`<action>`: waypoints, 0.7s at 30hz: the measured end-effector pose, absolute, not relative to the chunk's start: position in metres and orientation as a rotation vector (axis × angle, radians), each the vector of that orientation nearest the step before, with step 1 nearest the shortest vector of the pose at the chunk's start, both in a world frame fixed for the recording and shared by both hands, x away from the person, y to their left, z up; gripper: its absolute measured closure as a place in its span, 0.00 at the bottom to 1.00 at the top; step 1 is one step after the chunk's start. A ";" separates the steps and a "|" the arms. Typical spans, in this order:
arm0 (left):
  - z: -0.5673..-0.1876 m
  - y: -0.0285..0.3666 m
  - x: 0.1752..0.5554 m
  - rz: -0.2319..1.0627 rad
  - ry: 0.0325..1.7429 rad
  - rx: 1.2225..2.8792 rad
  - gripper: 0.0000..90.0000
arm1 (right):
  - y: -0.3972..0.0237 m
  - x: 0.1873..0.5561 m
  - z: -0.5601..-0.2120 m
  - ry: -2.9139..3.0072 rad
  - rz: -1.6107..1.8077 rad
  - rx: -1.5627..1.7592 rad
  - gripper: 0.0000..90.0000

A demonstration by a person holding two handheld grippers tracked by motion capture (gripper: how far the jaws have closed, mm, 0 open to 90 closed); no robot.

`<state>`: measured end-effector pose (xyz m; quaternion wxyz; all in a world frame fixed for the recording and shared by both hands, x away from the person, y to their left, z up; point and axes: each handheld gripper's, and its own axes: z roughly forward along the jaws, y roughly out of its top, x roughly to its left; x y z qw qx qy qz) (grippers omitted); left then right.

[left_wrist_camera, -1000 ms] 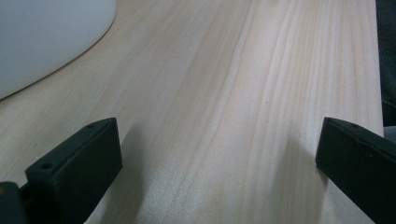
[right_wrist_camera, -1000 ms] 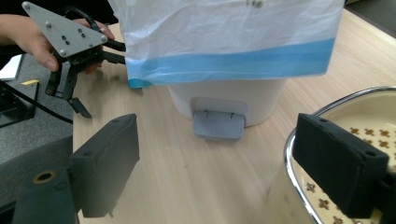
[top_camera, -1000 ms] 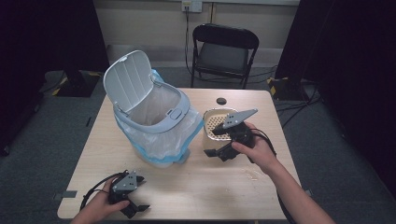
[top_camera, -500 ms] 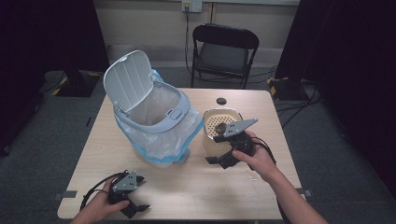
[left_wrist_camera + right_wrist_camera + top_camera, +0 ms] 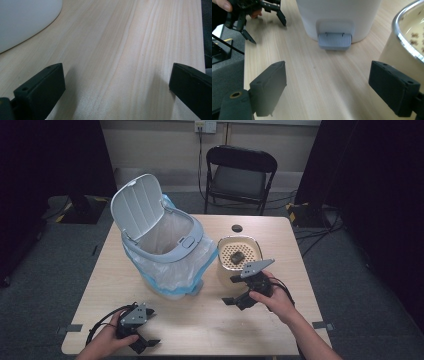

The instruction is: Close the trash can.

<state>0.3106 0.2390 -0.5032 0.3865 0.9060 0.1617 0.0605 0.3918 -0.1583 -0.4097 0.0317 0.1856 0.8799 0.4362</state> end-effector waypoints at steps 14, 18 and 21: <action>-0.503 0.239 0.311 0.147 0.416 2.300 0.00 | -0.157 0.370 -0.474 2.745 1.253 0.529 0.16; -0.503 0.240 0.311 0.151 0.433 2.301 0.00 | -0.154 0.369 -0.485 2.755 1.212 0.501 0.16; -0.503 0.242 0.310 0.163 0.457 2.301 0.00 | -0.152 0.369 -0.491 2.770 1.188 0.484 0.16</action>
